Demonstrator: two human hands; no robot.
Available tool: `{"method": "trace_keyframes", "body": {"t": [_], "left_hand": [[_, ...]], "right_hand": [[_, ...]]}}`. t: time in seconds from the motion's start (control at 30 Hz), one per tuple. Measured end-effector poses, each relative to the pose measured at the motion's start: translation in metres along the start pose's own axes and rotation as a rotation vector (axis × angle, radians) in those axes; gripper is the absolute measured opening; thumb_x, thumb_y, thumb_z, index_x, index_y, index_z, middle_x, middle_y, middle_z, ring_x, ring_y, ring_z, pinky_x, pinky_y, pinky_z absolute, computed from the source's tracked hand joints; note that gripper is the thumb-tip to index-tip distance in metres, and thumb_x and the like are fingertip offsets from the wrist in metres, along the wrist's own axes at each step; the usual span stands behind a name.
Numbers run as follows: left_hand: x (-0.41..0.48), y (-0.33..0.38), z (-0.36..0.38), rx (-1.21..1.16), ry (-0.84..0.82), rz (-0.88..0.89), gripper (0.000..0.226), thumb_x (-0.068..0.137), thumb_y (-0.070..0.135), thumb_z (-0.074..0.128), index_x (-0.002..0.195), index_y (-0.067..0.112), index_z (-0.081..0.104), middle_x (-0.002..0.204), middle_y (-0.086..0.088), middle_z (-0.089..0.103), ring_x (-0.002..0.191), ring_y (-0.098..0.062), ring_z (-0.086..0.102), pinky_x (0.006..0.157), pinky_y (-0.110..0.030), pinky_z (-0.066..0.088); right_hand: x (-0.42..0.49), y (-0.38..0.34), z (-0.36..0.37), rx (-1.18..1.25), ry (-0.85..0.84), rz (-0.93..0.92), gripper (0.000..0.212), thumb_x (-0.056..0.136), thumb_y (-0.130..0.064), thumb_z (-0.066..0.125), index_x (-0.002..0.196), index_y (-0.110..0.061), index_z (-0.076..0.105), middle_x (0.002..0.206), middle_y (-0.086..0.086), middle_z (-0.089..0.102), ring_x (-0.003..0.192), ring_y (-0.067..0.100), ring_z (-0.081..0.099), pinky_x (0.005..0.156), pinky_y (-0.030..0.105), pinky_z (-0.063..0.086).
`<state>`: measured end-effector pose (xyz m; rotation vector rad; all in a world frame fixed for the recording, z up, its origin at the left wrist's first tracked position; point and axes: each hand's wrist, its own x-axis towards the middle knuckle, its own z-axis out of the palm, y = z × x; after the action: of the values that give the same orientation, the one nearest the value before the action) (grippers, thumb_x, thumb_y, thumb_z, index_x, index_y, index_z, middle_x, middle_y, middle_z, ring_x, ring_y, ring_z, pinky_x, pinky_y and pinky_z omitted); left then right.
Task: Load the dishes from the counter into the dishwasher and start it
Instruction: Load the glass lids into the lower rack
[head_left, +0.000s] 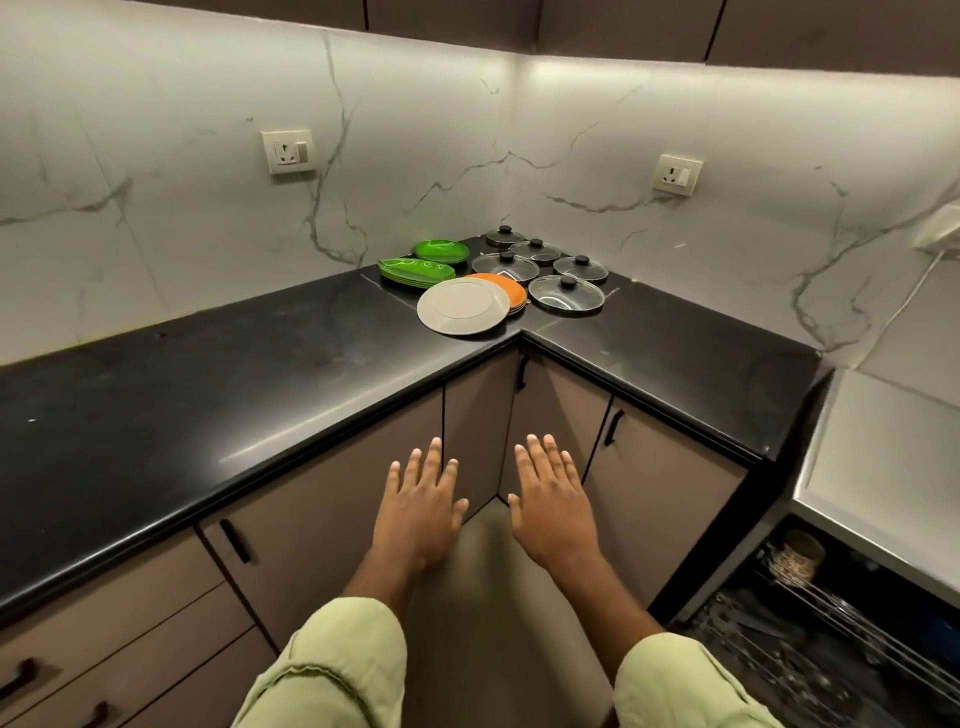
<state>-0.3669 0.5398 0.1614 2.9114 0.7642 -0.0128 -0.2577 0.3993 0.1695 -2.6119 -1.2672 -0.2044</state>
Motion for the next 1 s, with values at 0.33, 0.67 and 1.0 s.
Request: {"method": "trace_keyframes", "body": {"t": [0.33,0.67,1.0], "left_hand": [[0.104,-0.024,-0.005,0.062,-0.031,-0.042,0.062,0.105,0.046,0.03,0.159,0.021,0.009,0.166,-0.008,-0.01,0.153,-0.027,-0.005,0.122,-0.048,0.001],[0.215,-0.003,0.008,0.042,-0.055,-0.043,0.063,0.104,0.045,0.033,0.159,0.022,0.013,0.166,-0.007,-0.007,0.153,-0.027,-0.002,0.122,-0.048,0.002],[0.339,0.012,0.011,-0.014,-0.061,0.057,0.063,0.104,0.045,0.034,0.159,0.023,0.011,0.166,-0.006,-0.007,0.153,-0.027,-0.004,0.122,-0.045,0.0]], "right_hand": [[0.109,0.025,0.037,0.059,0.024,-0.005,0.066,0.099,-0.028,0.046,0.156,-0.012,0.016,0.163,0.009,0.011,0.152,0.025,0.002,0.119,0.036,-0.004],[0.209,0.087,0.06,0.042,0.005,-0.031,0.068,0.096,-0.027,0.051,0.155,-0.012,0.019,0.163,0.009,0.014,0.151,0.024,0.005,0.119,0.037,-0.001],[0.291,0.149,0.073,-0.021,0.023,0.052,0.068,0.097,-0.027,0.052,0.155,-0.013,0.019,0.163,0.01,0.014,0.151,0.025,0.005,0.117,0.036,-0.002]]}}
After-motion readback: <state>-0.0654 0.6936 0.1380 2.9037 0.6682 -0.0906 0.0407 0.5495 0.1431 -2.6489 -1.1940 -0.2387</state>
